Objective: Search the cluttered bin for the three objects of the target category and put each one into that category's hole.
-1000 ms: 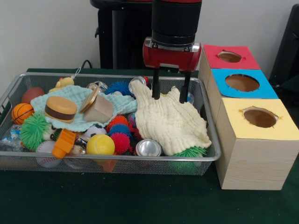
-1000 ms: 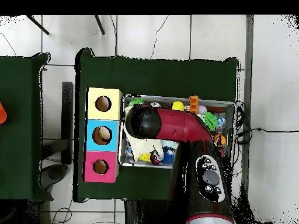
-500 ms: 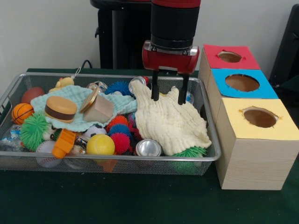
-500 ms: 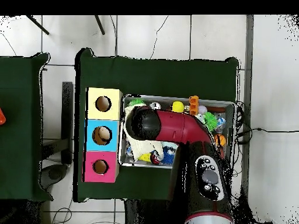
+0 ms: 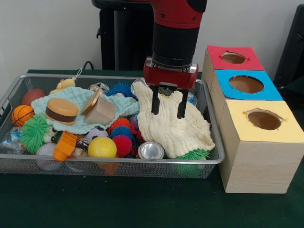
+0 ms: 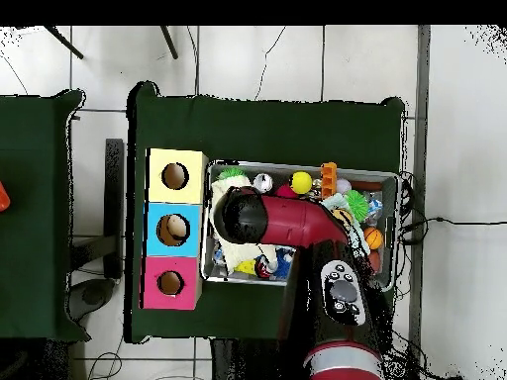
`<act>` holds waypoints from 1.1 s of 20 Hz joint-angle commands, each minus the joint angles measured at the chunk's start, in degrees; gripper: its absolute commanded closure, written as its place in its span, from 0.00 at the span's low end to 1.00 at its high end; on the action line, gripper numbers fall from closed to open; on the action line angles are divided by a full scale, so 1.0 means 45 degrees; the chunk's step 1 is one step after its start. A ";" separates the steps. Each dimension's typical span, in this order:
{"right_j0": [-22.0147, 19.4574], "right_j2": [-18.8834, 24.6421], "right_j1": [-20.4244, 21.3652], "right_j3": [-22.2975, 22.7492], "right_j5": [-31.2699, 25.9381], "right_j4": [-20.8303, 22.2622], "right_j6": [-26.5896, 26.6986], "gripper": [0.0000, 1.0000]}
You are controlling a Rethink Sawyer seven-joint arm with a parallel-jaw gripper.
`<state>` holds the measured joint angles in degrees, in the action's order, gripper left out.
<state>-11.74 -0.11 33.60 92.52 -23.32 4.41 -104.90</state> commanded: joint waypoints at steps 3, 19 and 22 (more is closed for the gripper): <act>0.0007 -0.0119 -0.1013 0.0940 0.1262 -0.0305 -0.2635 0.00; 0.0491 -0.0676 -0.1681 0.0639 0.2016 -0.0472 -0.2678 0.00; 0.0648 -0.0847 -0.1639 0.0554 0.1968 -0.0432 -0.2607 0.00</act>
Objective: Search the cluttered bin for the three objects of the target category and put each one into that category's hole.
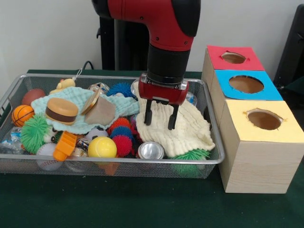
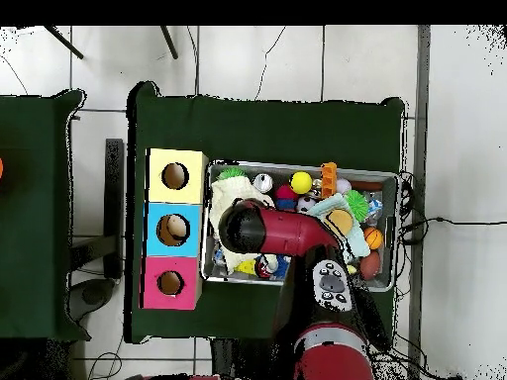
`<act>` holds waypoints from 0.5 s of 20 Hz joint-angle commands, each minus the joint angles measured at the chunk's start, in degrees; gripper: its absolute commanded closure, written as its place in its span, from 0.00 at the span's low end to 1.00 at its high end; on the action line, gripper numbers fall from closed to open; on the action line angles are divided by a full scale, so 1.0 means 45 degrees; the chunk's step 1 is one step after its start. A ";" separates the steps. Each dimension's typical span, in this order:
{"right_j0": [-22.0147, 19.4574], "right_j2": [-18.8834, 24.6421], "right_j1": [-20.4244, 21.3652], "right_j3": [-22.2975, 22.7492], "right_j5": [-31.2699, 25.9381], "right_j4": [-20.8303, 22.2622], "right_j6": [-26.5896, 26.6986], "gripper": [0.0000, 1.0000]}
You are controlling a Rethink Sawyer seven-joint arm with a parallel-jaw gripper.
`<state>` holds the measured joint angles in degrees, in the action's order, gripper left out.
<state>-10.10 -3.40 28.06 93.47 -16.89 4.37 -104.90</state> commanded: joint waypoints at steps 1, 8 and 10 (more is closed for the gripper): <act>0.0383 -0.0245 -0.0432 0.0237 0.0589 -0.0337 -0.2543 0.00; 0.0605 -0.0562 -0.0403 0.0157 0.0534 -0.0358 -0.2452 0.00; 0.0575 -0.0520 -0.0380 0.0213 0.0576 -0.0403 -0.2448 0.00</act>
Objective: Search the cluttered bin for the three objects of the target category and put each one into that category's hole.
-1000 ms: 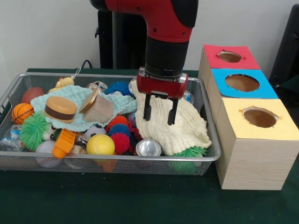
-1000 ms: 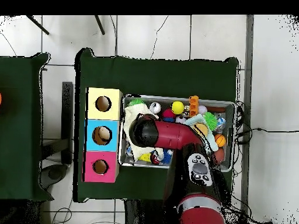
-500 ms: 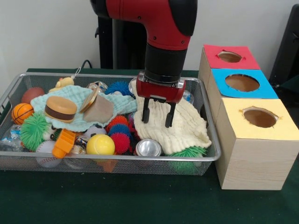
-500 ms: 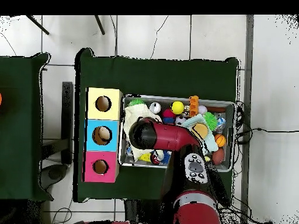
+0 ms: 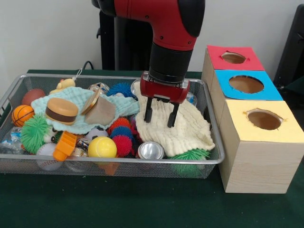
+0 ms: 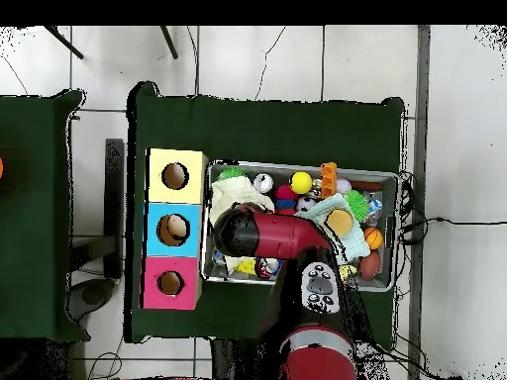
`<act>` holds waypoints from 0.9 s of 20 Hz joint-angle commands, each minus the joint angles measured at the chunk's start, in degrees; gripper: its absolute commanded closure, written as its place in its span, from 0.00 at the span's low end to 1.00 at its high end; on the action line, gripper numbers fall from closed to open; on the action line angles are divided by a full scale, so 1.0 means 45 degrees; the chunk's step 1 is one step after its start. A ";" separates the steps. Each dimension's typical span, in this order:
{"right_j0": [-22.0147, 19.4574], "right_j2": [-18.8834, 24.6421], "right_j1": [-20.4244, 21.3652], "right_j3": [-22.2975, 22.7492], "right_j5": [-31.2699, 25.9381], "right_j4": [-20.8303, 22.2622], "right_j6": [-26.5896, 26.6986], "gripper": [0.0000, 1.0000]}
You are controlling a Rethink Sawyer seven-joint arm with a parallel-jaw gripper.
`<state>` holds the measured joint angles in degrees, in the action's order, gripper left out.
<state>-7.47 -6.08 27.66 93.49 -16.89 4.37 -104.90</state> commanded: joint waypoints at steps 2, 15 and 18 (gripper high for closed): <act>-0.0062 0.0118 -0.0265 0.0236 0.0593 -0.0393 -0.2389 0.00; -0.0291 0.0332 -0.0085 0.0539 0.0681 -0.0365 -0.2280 0.00; -0.0252 0.0285 -0.0071 0.0650 0.0910 -0.0365 -0.2407 0.00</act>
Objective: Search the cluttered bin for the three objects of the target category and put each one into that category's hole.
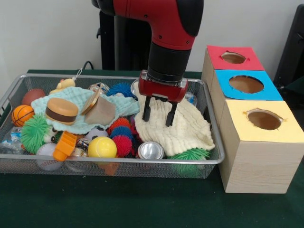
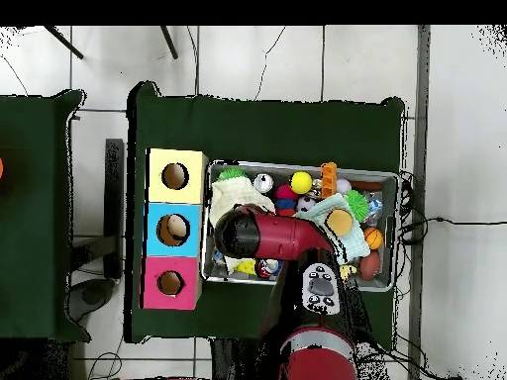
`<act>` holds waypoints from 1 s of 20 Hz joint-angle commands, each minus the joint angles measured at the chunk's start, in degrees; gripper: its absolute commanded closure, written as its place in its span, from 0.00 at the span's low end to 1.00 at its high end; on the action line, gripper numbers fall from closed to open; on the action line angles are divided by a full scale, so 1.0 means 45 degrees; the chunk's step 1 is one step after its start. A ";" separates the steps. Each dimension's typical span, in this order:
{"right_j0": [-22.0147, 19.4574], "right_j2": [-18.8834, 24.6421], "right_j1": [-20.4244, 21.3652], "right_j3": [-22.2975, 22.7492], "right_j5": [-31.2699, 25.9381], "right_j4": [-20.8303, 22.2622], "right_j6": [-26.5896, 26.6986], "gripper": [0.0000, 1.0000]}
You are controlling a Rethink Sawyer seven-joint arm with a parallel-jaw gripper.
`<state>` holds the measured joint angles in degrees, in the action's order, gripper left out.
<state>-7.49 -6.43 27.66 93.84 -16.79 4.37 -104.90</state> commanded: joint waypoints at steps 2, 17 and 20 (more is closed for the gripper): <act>-0.0243 0.0362 -0.0062 0.0616 0.1004 -0.0385 -0.2463 0.00; -0.0013 -0.0022 0.0015 0.0578 0.0867 -0.0447 -0.2256 1.00; -0.0306 0.0380 0.0085 0.0709 0.0686 -0.0512 -0.2106 1.00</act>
<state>-6.76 -8.23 27.95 94.35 -13.27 4.36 -104.90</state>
